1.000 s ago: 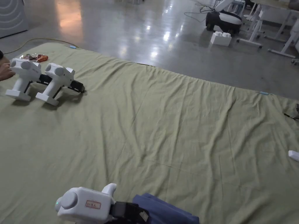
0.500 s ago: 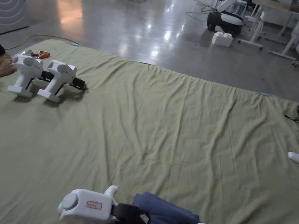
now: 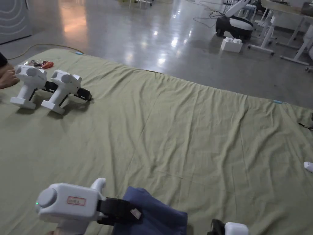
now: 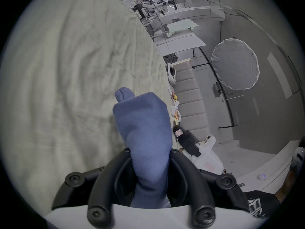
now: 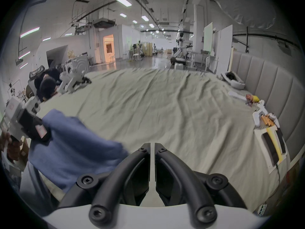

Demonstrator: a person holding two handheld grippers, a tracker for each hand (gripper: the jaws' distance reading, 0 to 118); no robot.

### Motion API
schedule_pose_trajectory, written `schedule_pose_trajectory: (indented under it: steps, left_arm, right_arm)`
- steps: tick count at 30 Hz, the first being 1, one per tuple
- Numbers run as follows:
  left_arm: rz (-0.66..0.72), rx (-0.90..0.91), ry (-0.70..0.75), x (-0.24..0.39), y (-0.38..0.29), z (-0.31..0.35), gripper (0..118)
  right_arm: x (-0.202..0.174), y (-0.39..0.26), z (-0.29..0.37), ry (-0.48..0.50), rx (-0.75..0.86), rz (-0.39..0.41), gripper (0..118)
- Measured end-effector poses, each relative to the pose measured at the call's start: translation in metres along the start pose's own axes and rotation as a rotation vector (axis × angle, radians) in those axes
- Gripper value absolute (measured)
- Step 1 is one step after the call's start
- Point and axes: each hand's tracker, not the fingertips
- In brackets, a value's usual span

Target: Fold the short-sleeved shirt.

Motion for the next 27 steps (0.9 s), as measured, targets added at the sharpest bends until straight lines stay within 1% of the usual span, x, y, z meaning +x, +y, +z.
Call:
schedule_pose_trajectory:
  steps: [7,11,12,13,14,16,18,21,24,26,27]
  left_arm:
    - [-0.07,0.031,0.204,0.003,0.039,0.12,33]
    - [-0.003,0.075,0.325,-0.007,0.062,0.196,33]
    - [-0.012,0.084,0.373,-0.006,0.065,0.212,33]
    - [-0.015,0.087,0.41,0.007,0.063,0.223,33]
    - [-0.001,0.098,0.452,-0.007,0.073,0.246,33]
    - [0.029,0.105,0.539,-0.013,0.081,0.273,33]
    - [0.052,0.117,0.632,-0.008,0.08,0.292,33]
    - [0.1,0.142,0.726,-0.034,0.095,0.316,33]
    - [0.142,0.129,0.796,-0.041,0.093,0.31,33]
    - [0.159,0.12,0.869,-0.047,0.094,0.304,34]
    - [0.154,0.109,0.893,-0.047,0.093,0.301,43]
  right_arm:
    - [0.041,0.067,0.014,-0.074,0.14,-0.034,7]
    - [0.059,0.092,0.023,-0.105,0.186,-0.042,7]
    - [0.063,0.095,0.025,-0.112,0.194,-0.042,7]
    - [0.067,0.099,0.027,-0.122,0.204,-0.044,7]
    - [0.07,0.102,0.029,-0.13,0.212,-0.046,7]
    - [0.076,0.107,0.033,-0.142,0.223,-0.051,7]
    - [0.081,0.11,0.035,-0.156,0.229,-0.06,7]
    - [0.085,0.11,0.035,-0.17,0.229,-0.07,7]
    - [0.087,0.107,0.033,-0.177,0.222,-0.079,7]
    - [0.087,0.105,0.031,-0.173,0.21,-0.083,7]
    - [0.086,0.103,0.03,-0.174,0.208,-0.083,7]
